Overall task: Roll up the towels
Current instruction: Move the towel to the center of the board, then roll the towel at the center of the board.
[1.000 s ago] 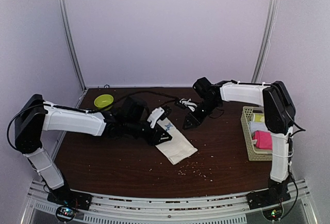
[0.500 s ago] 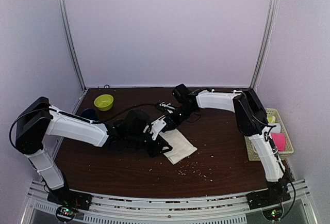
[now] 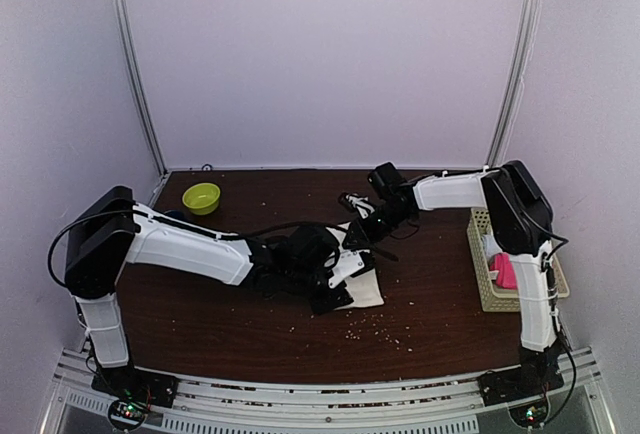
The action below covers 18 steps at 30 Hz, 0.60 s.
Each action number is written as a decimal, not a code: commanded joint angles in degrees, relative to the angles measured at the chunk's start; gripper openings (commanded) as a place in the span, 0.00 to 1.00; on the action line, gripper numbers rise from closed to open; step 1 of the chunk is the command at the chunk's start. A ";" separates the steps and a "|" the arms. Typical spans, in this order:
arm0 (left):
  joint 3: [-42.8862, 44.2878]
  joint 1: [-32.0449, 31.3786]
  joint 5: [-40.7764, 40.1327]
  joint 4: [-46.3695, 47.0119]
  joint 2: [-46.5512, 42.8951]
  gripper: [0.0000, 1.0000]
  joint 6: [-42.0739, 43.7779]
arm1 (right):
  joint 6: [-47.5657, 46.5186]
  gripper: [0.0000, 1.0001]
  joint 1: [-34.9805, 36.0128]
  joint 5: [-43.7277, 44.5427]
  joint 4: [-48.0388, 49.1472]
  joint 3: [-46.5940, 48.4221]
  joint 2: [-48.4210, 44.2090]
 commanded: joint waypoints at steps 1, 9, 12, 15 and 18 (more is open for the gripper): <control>-0.27 0.01 -5.59 -1.28 -0.83 0.42 6.43 | -0.12 0.29 0.00 -4.53 -1.83 0.37 -3.01; 0.95 -0.92 -2.48 -4.08 -0.86 0.51 12.96 | -5.90 0.36 -0.17 -6.61 -4.54 2.45 -11.84; 1.81 -1.00 -1.60 -4.82 0.27 0.50 14.53 | -8.36 0.37 -0.96 -4.87 -4.91 0.62 -16.53; 3.66 -1.00 -0.69 -6.48 2.06 0.47 15.75 | -10.33 0.38 -2.77 -4.12 -5.20 -2.64 -20.82; 4.35 -1.04 -0.34 -6.69 3.15 0.46 16.26 | -12.35 0.38 -4.95 -4.00 -6.05 -6.74 -24.53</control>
